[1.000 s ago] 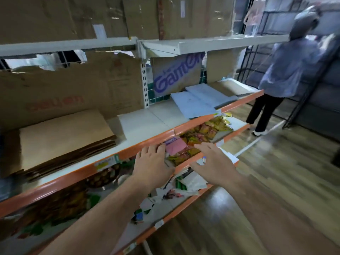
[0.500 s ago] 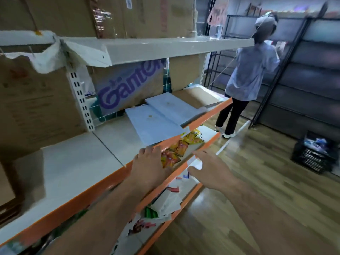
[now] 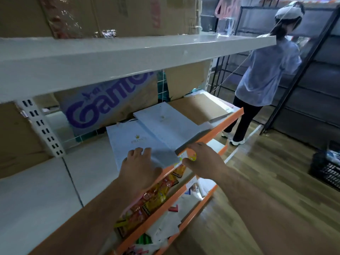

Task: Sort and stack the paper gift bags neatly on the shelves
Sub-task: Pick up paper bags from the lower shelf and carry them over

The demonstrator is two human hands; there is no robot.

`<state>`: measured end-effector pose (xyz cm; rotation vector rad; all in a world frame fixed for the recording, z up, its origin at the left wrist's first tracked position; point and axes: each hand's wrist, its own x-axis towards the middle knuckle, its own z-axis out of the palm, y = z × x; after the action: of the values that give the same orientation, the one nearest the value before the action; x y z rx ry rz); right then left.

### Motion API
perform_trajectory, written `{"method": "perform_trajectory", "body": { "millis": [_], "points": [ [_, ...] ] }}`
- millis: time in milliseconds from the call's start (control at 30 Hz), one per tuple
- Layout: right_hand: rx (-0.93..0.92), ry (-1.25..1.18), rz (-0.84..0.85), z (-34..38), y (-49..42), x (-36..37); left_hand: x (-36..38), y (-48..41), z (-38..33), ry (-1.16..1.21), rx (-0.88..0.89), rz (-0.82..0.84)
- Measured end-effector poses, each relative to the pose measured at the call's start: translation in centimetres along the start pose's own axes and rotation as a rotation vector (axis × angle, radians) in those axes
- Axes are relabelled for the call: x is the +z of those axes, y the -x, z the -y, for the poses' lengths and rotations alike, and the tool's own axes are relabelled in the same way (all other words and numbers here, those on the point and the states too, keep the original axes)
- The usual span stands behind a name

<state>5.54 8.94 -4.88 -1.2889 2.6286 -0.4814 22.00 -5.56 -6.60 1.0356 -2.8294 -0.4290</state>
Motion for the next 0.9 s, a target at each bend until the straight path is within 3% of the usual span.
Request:
{"method": "perform_trajectory", "body": {
  "millis": [300,600,800,900],
  "points": [
    [-0.008,-0.04,0.086,-6.9,-12.6,-0.1,2.6,-5.0,-2.3,-0.032,-0.323,-0.005],
    [-0.104,0.033,0.162,-10.4,-19.0,1.4,4.4,-4.0,-4.0,0.133,-0.813,-0.202],
    [-0.091,-0.197,0.226,-10.7,-19.5,2.5,4.8,-2.8,-2.8,0.247,-1.113,-0.347],
    [-0.056,-0.38,0.236,-11.0,-19.9,2.8,5.3,-2.0,-1.9,0.401,-1.153,-0.495]
  ]
}}
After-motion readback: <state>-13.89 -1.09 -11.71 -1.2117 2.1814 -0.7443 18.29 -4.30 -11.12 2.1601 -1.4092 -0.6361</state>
